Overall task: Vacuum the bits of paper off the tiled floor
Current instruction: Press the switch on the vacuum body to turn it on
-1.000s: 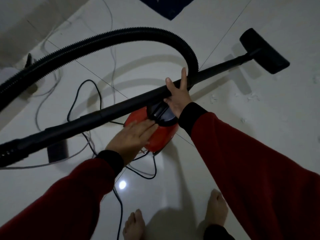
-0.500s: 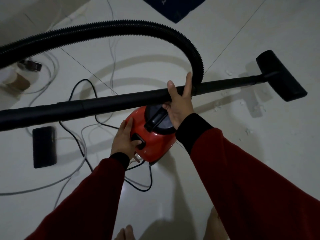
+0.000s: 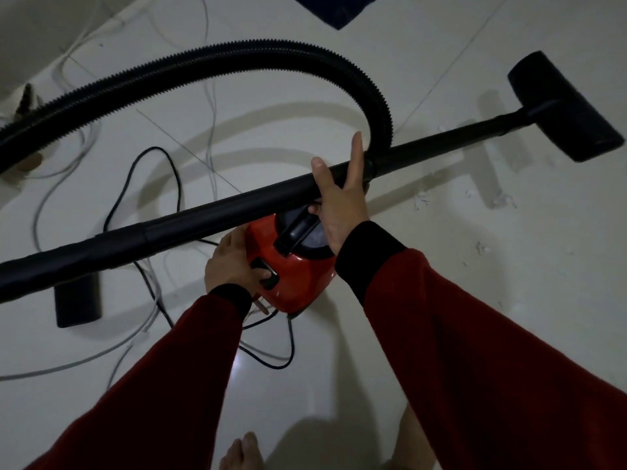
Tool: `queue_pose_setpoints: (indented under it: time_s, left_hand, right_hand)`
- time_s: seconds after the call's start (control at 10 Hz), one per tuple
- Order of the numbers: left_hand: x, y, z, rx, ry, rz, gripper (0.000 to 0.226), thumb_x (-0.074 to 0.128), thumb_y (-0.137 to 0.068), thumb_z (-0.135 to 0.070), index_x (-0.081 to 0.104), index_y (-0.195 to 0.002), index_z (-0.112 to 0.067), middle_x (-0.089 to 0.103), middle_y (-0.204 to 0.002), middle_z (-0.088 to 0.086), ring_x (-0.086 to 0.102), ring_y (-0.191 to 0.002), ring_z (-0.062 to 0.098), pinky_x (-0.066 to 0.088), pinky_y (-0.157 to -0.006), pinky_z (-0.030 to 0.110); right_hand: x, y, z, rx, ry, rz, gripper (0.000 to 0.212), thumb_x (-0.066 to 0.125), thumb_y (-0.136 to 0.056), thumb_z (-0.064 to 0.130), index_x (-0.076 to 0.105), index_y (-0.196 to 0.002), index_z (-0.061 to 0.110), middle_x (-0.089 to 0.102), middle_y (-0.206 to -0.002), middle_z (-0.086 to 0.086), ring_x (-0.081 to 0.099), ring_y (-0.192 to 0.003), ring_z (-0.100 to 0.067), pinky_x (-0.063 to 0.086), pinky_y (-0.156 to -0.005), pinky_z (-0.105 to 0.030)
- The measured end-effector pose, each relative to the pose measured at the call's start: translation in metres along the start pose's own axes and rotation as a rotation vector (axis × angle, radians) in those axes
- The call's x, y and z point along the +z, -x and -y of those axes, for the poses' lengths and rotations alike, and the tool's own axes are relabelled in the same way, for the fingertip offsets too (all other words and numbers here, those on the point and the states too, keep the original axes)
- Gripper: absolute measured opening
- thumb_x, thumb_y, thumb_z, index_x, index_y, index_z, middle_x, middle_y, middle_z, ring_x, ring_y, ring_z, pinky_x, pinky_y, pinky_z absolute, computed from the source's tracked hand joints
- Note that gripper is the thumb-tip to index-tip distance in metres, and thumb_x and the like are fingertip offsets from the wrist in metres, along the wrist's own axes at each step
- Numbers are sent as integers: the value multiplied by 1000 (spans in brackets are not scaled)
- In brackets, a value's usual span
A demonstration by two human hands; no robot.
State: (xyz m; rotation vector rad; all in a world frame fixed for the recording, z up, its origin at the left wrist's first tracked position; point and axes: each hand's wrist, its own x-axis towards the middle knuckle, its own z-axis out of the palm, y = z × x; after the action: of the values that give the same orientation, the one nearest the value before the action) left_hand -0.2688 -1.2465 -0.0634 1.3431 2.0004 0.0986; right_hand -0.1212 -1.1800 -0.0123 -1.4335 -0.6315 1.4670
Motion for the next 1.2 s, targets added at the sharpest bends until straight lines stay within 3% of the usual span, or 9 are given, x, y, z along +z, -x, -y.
queue_pose_setpoints:
  time_s: [0.1, 0.2, 0.3, 0.4, 0.5, 0.7, 0.9, 1.0, 1.2]
  left_hand:
    - [-13, 40, -11, 61, 22, 38, 76, 77, -68, -17, 41, -135, -22, 47, -132, 11, 54, -114, 31, 48, -96, 41]
    - [-49, 90, -31, 592, -183, -76, 42, 72, -74, -19, 61, -114, -13, 61, -107, 10, 64, -86, 30, 55, -73, 36]
    - [-117, 115, -58, 989, -489, -267, 43, 57, -81, -36, 57, -119, -17, 60, -110, 8, 54, -98, 26, 41, -81, 42]
    - [-192, 116, -72, 760, -757, -175, 75, 57, -77, -56, 33, -143, -30, 49, -134, 11, 45, -121, 31, 27, -101, 52]
    - [-236, 110, -53, 444, -841, 399, 88, 48, -80, -63, -23, -130, -61, 56, -127, 9, 60, -104, 22, 47, -95, 39]
    - [-257, 153, -24, 431, -454, 517, 67, 47, -87, -51, 0, -132, -68, 57, -54, -3, 59, -49, 7, 53, -61, 22]
    - [-297, 186, -23, 329, -393, 672, 63, 49, -82, -56, 10, -129, -71, 62, -67, 1, 62, -62, 13, 51, -59, 19]
    - [-325, 202, -24, 240, -300, 763, 67, 62, -69, -59, 16, -115, -78, 64, -61, 3, 60, -49, 12, 49, -52, 18]
    - [-348, 231, -4, 192, -384, 835, 90, 43, -13, -95, 8, -96, -90, 67, -65, 8, 61, -46, 14, 60, -56, 30]
  right_hand:
    - [5, 9, 10, 53, 7, -39, 75, 57, -95, 24, 9, -146, 53, 16, -158, -1, 51, -126, -30, 54, -85, -38]
    - [12, 19, 25, 126, -36, -57, 77, 57, -96, 19, 9, -147, 50, 15, -158, -2, 50, -127, -31, 52, -96, -46]
    - [16, 36, 39, 176, -80, -80, 78, 56, -96, 15, 8, -148, 49, 18, -157, -4, 52, -122, -28, 50, -97, -46]
    - [18, 55, 48, 205, -128, -124, 82, 56, -95, 11, 7, -148, 50, 21, -157, -4, 55, -114, -27, 51, -97, -48]
    - [18, 72, 54, 232, -184, -139, 86, 57, -94, 12, 3, -145, 55, 15, -159, -1, 52, -122, -31, 51, -96, -52]
    - [33, 113, 44, 342, -205, -346, 100, 70, -71, 29, 2, -125, 78, 17, -157, 9, 54, -120, -33, 59, -76, -51]
    - [60, 180, 70, 442, -409, -328, 92, 49, -98, 12, -20, -142, 53, 41, -140, -11, 60, -92, -27, 56, -69, -45]
    - [82, 213, 76, 504, -517, -335, 95, 49, -98, 10, -24, -140, 54, 40, -142, -12, 54, -118, -35, 50, -92, -53]
    - [107, 270, 56, 575, -668, -310, 95, 49, -98, 11, -27, -140, 51, 38, -145, -12, 53, -117, -33, 49, -88, -45]
